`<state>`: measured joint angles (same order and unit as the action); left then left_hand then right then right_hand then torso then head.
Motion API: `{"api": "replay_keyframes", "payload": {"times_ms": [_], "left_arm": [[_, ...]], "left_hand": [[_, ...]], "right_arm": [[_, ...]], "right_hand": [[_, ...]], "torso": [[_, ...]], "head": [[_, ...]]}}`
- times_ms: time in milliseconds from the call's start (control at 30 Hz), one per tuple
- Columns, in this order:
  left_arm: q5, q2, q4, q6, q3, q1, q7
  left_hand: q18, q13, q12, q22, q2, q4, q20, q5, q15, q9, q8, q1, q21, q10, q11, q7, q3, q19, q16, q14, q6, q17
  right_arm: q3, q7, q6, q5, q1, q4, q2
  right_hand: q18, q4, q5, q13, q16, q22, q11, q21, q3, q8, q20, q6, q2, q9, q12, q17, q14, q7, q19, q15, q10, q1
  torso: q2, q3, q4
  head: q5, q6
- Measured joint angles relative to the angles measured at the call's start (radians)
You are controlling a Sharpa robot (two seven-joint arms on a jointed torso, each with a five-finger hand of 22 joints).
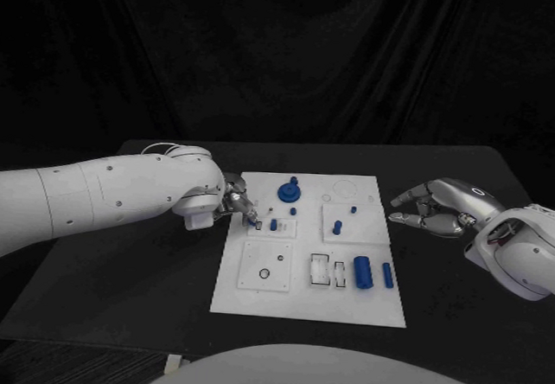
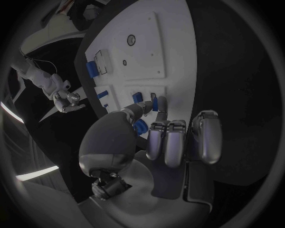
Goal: Assemble the parts on the task board
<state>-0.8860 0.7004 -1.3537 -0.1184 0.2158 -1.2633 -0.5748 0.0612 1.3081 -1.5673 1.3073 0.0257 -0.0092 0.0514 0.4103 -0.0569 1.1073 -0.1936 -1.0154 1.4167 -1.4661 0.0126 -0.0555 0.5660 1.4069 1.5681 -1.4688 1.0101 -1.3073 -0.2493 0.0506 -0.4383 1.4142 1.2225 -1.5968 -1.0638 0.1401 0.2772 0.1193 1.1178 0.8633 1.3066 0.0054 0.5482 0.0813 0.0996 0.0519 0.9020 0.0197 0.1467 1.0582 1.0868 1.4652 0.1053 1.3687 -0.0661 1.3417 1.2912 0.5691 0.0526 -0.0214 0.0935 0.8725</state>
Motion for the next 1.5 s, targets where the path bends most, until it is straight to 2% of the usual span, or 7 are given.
{"api": "replay_keyframes", "payload": {"times_ms": [267,667,1033,1500], "left_arm": [[0.002,-0.006,-0.002,0.014,0.0,0.003,-0.007],[0.003,-0.011,-0.006,0.026,0.0,0.005,-0.006],[0.003,-0.019,0.012,0.022,0.0,0.009,-0.006],[0.005,-0.02,0.017,0.013,-0.001,0.017,-0.007]], "left_hand": [[0.0,0.0,0.0,0.0,-0.005,0.003,0.0,0.0,0.0,-0.005,0.006,0.005,0.0,0.0,0.0,0.0,-0.003,0.0,0.0,0.0,0.0,0.0],[0.0,0.0,0.0,0.0,-0.006,0.008,0.0,0.0,0.0,-0.009,0.012,0.006,0.0,0.0,0.0,0.004,-0.003,0.0,0.0,0.0,-0.004,0.0],[0.0,0.0,0.0,0.0,-0.01,0.013,0.0,-0.03,0.0,-0.021,0.02,0.011,-0.005,0.0,0.0,0.004,-0.009,0.0,0.0,0.0,-0.005,0.0],[0.0,0.0,0.0,0.0,-0.011,0.011,0.0,-0.032,0.0,-0.024,0.02,0.01,-0.005,0.0,0.0,0.003,-0.011,0.0,0.0,0.0,-0.005,0.0]], "right_arm": [[0.0,0.0,0.0,0.0,-0.003,0.001,0.0],[0.0,0.0,0.0,0.0,-0.005,0.001,0.0],[0.0,0.0,-0.001,0.0,-0.006,0.002,0.002],[0.0,0.0,-0.001,0.0,-0.007,0.002,0.001]], "right_hand": [[0.0,0.0,0.0,-0.001,0.0,0.0,0.0,0.0,0.0,0.0,0.0,0.004,0.0,-0.001,0.0,-0.001,0.0,0.004,0.0,0.0,0.0,0.0],[0.0,0.0,0.0,-0.001,0.0,0.001,0.0,0.0,0.0,0.0,0.0,0.004,0.0,-0.001,0.0,-0.001,0.0,0.004,0.0,0.0,0.0,0.0],[0.0,0.0,0.0,-0.002,0.0,0.001,0.0,0.0,0.0,0.0,0.0,0.004,0.0,-0.001,0.0,-0.001,0.0,0.004,0.0,0.0,0.0,0.0],[0.0,0.0,0.004,-0.003,0.0,0.001,0.0,0.0,0.0,-0.004,0.003,0.004,0.0,-0.001,0.0,-0.001,0.0,0.004,0.004,0.0,0.0,0.0]], "torso": [[0.001,0.0005,-0.0003],[0.002,0.0004,-0.0007],[0.001,0.0006,0.0],[0.0,0.0007,0.0]], "head": [[-0.003,0.0],[0.001,0.0],[-0.001,0.0],[0.004,0.0]]}}
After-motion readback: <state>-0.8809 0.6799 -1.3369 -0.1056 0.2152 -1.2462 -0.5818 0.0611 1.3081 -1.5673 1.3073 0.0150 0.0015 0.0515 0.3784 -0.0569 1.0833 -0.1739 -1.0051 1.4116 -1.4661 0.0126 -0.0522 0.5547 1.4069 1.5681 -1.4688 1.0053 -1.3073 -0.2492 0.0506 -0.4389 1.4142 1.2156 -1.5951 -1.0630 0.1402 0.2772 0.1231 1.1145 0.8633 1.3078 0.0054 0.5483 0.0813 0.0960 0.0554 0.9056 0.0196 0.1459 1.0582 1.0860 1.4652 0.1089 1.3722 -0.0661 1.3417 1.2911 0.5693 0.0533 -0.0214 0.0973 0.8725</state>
